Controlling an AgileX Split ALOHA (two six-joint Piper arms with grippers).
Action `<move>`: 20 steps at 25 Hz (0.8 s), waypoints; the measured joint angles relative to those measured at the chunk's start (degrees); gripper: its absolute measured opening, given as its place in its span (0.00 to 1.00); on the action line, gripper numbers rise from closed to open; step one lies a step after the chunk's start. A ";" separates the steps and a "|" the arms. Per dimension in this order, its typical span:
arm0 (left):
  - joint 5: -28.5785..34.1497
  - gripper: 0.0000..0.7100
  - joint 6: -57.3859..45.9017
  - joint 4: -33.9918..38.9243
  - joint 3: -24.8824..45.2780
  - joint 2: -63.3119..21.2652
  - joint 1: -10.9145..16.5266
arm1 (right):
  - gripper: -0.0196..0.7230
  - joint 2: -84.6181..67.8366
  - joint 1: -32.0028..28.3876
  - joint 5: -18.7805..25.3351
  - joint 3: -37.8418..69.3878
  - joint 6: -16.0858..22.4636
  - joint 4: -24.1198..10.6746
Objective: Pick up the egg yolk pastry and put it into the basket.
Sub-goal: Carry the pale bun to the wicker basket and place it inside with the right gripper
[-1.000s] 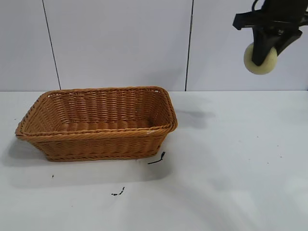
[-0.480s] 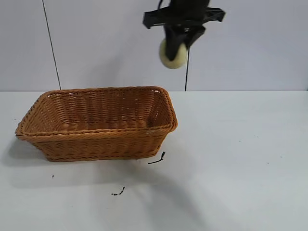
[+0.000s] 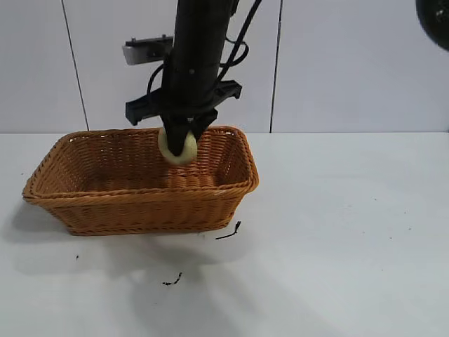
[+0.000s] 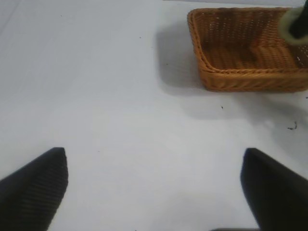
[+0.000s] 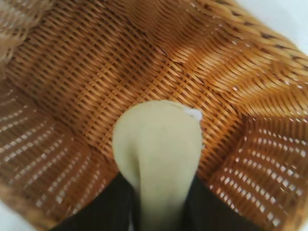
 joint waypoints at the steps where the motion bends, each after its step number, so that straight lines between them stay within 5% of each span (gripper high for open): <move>1: 0.00 0.98 0.00 0.00 0.00 0.00 0.00 | 0.21 0.77 0.00 -0.57 0.00 0.00 0.06; 6: 0.00 0.98 0.00 0.00 0.00 0.00 0.00 | 0.31 2.36 0.00 -1.67 0.00 0.05 1.64; 12: 0.00 0.98 0.00 0.00 0.00 0.00 0.00 | 0.85 2.00 0.00 -1.38 0.00 0.05 2.02; 20: 0.00 0.98 0.00 0.00 0.00 0.00 0.00 | 0.94 -3.89 -0.91 1.30 -3.67 0.05 2.33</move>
